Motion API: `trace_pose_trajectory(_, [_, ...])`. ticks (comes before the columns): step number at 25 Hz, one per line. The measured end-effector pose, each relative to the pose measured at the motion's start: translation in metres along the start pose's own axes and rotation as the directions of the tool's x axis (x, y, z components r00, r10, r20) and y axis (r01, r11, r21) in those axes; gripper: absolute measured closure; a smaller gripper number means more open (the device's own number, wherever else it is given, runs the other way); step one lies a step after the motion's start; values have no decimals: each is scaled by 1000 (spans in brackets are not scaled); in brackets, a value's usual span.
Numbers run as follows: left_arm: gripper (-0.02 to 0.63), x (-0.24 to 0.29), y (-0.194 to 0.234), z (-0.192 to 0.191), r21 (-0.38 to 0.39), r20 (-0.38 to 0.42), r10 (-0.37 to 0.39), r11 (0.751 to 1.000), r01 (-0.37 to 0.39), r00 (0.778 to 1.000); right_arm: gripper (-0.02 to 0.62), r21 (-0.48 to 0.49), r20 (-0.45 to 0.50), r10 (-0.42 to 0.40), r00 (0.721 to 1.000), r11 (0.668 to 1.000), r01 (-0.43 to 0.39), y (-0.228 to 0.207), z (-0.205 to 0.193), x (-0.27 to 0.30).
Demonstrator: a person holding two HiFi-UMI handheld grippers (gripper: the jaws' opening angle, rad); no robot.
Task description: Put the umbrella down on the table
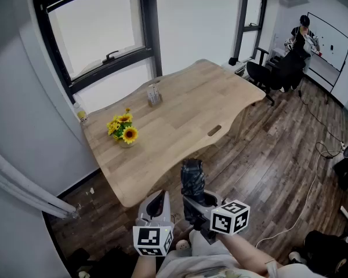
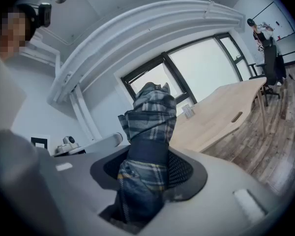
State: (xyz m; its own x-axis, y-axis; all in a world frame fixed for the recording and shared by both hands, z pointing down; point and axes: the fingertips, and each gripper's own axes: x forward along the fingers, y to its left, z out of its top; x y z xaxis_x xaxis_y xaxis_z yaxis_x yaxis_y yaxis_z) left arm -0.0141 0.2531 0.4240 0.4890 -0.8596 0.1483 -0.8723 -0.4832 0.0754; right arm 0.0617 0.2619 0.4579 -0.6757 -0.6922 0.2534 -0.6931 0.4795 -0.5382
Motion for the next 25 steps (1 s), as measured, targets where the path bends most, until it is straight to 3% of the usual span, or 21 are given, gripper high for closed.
trace_pose_trajectory(10, [601,9,1,1,-8,-9,3,1000,-3,1000,403,15,-7,8,1000,1000,-8,-4,10,3])
trace_pose_trajectory(25, [601,77,27,1,-33,-59,16,999,-17,998,402,45,-40,27,999,999,-25,-53,53,53])
